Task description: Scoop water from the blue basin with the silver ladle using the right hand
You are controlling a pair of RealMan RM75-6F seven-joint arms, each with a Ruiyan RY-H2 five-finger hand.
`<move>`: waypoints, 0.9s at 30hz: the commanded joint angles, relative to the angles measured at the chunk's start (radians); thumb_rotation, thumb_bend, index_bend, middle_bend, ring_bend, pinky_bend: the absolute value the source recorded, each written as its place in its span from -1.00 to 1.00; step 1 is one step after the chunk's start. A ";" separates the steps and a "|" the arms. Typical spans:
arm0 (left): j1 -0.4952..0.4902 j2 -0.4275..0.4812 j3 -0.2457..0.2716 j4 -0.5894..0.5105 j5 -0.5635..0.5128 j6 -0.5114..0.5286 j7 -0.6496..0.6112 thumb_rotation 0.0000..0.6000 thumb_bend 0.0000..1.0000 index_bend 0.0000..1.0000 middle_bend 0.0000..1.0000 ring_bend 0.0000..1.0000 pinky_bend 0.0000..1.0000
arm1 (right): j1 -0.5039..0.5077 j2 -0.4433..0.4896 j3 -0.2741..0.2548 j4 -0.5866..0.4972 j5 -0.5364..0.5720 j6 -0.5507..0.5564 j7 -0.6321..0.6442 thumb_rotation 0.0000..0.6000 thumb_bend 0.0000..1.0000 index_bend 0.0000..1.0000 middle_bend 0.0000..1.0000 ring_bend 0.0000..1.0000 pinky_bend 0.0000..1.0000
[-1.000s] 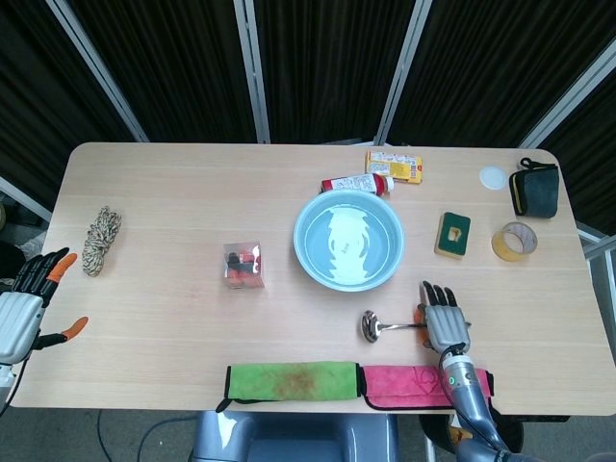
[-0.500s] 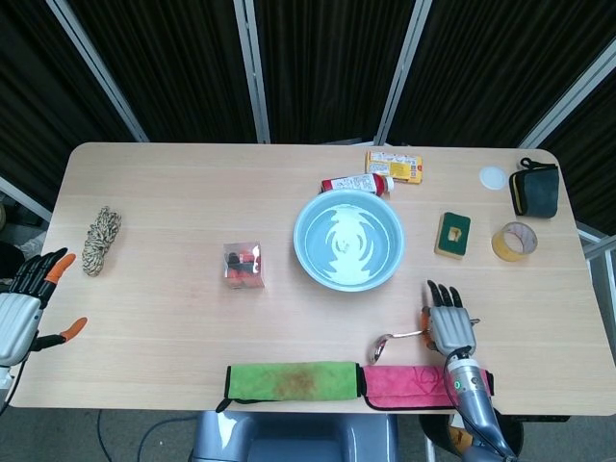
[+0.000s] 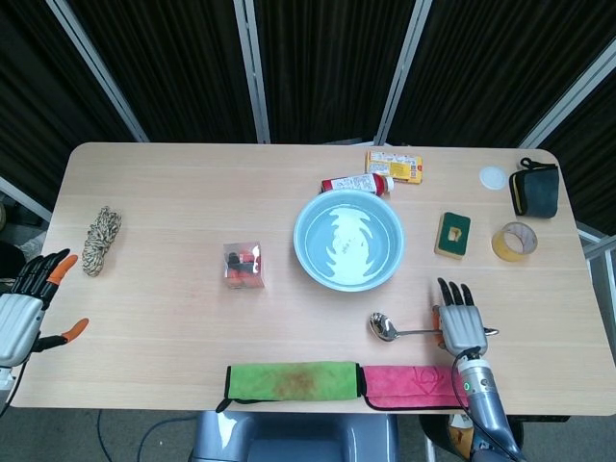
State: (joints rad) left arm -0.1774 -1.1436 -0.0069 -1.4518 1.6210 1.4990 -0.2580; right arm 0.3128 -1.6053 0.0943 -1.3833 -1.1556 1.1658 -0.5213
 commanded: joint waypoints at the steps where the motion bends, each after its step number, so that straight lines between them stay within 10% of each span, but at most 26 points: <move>1: 0.000 0.000 0.001 0.000 0.001 -0.001 0.000 1.00 -0.53 -1.00 -1.00 -1.00 -1.00 | 0.000 0.045 -0.002 -0.057 -0.012 0.030 -0.046 1.00 -0.27 0.27 -1.00 -1.00 -1.00; 27: -0.007 -0.021 0.016 -0.010 0.023 -0.016 0.058 1.00 -0.53 -1.00 -1.00 -1.00 -1.00 | -0.011 0.368 0.074 -0.377 -0.011 0.072 0.052 1.00 -0.27 0.29 -1.00 -1.00 -1.00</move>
State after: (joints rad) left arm -0.1842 -1.1633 0.0086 -1.4607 1.6437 1.4848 -0.2023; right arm 0.2956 -1.2625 0.1547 -1.7354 -1.1709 1.2331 -0.4587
